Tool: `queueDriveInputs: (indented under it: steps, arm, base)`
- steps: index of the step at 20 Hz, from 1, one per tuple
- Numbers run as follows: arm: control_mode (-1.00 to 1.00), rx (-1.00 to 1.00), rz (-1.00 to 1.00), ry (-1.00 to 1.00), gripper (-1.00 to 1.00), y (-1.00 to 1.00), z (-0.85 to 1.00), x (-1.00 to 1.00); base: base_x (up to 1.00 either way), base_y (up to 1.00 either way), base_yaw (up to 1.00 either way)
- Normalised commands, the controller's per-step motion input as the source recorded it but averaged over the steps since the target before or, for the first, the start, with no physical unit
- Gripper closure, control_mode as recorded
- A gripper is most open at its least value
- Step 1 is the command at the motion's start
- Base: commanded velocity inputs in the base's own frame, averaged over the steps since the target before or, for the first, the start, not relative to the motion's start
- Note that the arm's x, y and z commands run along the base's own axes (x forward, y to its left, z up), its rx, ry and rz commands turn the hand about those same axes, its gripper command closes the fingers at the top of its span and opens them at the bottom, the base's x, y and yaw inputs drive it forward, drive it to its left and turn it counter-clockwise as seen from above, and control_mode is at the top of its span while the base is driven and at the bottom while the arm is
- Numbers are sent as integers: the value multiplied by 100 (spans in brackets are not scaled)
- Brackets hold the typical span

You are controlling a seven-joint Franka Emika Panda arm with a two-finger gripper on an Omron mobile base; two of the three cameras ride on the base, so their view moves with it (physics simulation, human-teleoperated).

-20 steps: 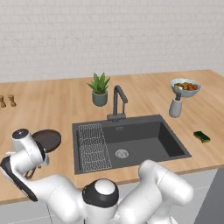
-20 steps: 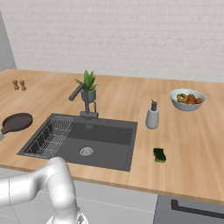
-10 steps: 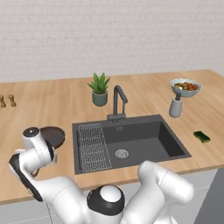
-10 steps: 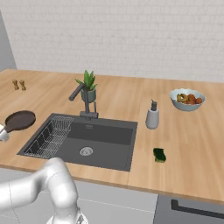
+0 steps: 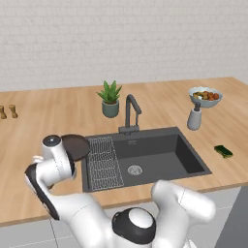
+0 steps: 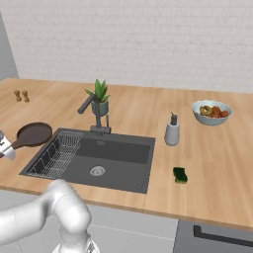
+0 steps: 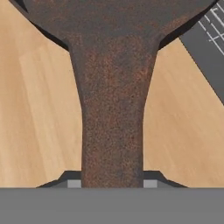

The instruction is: Pick the pan and sponge and place them into the sink. Then turn on the water.

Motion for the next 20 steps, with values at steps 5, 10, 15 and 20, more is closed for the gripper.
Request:
queueDriveInputs:
  steps: [5, 10, 15, 20]
  arm:
    - [-100, 0, -32, 1, 100, -70, 50, -19]
    - [-100, 4, -34, 1, 100, -96, 17, -16]
    - [-100, 5, -11, 0, 100, -84, 15, -8]
    - [-100, 0, 1, 0, 100, -69, 28, -16]
  base:
    - [0, 0, 0]
    - [0, 0, 0]
    - [0, 0, 0]
    - [0, 0, 0]
